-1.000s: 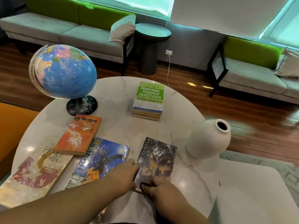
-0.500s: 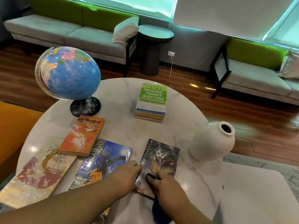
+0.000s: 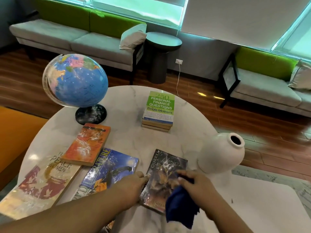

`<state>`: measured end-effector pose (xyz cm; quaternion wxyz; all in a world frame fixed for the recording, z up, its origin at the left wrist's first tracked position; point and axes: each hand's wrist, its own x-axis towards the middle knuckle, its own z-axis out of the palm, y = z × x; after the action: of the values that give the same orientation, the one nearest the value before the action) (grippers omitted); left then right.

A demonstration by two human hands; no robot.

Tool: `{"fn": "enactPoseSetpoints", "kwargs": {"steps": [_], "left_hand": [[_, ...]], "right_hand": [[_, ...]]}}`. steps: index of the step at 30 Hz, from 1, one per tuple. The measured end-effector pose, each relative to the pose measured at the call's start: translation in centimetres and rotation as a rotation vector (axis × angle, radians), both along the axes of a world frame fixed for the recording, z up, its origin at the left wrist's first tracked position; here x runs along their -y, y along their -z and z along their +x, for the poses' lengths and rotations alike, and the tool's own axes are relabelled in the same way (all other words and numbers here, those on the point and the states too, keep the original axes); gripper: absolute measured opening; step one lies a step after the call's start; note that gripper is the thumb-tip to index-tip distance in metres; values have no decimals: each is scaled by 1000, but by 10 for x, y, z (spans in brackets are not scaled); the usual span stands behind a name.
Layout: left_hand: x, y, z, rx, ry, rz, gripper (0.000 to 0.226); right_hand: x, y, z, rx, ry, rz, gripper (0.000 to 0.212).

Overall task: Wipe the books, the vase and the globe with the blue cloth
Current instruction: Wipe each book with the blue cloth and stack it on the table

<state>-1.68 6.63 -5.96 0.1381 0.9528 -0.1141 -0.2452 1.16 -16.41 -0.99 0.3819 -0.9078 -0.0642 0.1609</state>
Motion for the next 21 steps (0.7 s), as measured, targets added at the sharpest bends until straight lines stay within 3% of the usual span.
{"fn": "enactPoseSetpoints", "kwargs": {"steps": [4, 8, 12, 21], "left_hand": [[-1, 3, 1, -15, -17, 1, 70], [-1, 5, 1, -20, -25, -7, 67], [-1, 6, 1, -13, -21, -12, 70], [-1, 7, 3, -13, -3, -31, 61]], "right_hand": [[4, -28, -1, -42, 130, 219, 44], [-9, 3, -25, 108, -22, -6, 51], [-5, 52, -51, 244, -308, -306, 44], [-38, 65, -43, 478, -575, -359, 37]]}}
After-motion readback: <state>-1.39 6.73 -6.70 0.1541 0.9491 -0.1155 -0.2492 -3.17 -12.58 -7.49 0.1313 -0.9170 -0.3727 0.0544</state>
